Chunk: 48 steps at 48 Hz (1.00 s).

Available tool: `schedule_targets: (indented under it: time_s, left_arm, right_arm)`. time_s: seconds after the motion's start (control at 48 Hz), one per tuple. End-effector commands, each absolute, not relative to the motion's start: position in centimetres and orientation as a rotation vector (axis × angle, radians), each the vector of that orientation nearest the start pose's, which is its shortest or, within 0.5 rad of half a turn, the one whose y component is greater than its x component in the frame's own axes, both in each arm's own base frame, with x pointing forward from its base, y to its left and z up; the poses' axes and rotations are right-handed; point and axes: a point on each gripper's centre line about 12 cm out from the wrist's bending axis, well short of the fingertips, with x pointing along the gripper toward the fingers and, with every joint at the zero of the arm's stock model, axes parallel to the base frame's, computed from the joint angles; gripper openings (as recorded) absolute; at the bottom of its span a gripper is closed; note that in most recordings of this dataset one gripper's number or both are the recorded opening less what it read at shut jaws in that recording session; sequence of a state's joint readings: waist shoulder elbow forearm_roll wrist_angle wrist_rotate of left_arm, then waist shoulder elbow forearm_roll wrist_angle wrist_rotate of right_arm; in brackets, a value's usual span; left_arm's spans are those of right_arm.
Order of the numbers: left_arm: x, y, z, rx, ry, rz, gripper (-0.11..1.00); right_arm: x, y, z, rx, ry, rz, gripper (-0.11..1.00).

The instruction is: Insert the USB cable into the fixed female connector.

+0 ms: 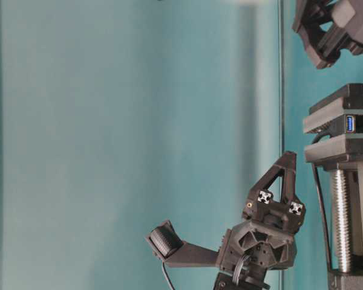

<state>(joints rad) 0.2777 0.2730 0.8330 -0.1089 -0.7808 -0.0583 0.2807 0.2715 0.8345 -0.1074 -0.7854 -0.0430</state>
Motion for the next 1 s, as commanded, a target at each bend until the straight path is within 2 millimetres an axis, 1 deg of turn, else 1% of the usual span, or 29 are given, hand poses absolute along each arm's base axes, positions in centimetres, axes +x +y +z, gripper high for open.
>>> schedule_targets:
  time_s: [0.0,0.042,0.104,0.25,0.312,0.416,0.479,0.541,0.583,0.645,0.708,0.77,0.833,0.874,0.937,0.978]
  left_arm:
    - [37.6,9.5,11.2,-0.128,0.267,0.299,0.01]
    - [37.5,9.1,11.4,-0.128,0.277,0.29,0.03]
    - [37.1,8.6,11.5,-0.131,0.292,0.28,0.11]
    - [36.5,7.7,12.4,-0.148,0.3,0.26,0.08]
    - [36.6,6.9,13.2,-0.166,0.284,0.242,0.09]
    - [36.7,5.5,14.2,-0.197,0.292,0.21,0.11]
    - [36.6,4.7,14.7,-0.211,0.313,0.191,0.15]
    - [36.3,3.9,15.2,-0.22,0.347,0.171,0.25]
    - [36.0,3.4,15.6,-0.226,0.369,0.16,0.35]
    - [35.5,2.4,16.2,-0.227,0.411,0.136,0.54]
    - [35.0,1.7,16.9,-0.229,0.436,0.117,0.72]
    - [34.6,0.9,17.7,-0.236,0.445,0.096,0.87]
    - [34.3,0.3,18.5,-0.246,0.44,0.08,0.97]
    - [34.1,-0.4,18.8,-0.243,0.433,0.059,1.0]
    - [34.2,-1.0,19.4,-0.243,0.407,0.04,0.99]
    - [34.0,-1.3,19.3,-0.244,0.403,0.031,0.99]
  right_arm:
    - [36.9,12.2,10.2,-0.148,0.277,0.387,-0.01]
    - [36.9,12.2,10.1,-0.148,0.28,0.387,0.0]
    - [36.8,12.4,10.0,-0.151,0.289,0.393,0.0]
    - [36.6,12.6,9.8,-0.155,0.31,0.4,0.0]
    - [36.6,12.6,9.7,-0.153,0.321,0.399,0.0]
    - [36.7,12.6,9.6,-0.146,0.34,0.394,0.0]
    - [36.8,12.5,9.5,-0.143,0.356,0.389,0.0]
    - [36.9,12.5,9.5,-0.144,0.364,0.389,0.0]
    - [37.0,12.5,9.5,-0.143,0.369,0.387,0.0]
    - [37.0,12.5,9.4,-0.14,0.374,0.386,0.0]
    - [37.1,12.5,9.5,-0.135,0.375,0.385,0.03]
    - [37.2,12.5,9.6,-0.127,0.372,0.382,0.1]
    - [37.3,12.5,9.6,-0.121,0.372,0.38,0.21]
    - [37.3,12.5,9.7,-0.121,0.372,0.38,0.31]
    - [37.5,12.5,9.7,-0.121,0.372,0.378,0.51]
    - [37.5,12.5,9.8,-0.123,0.373,0.379,0.63]
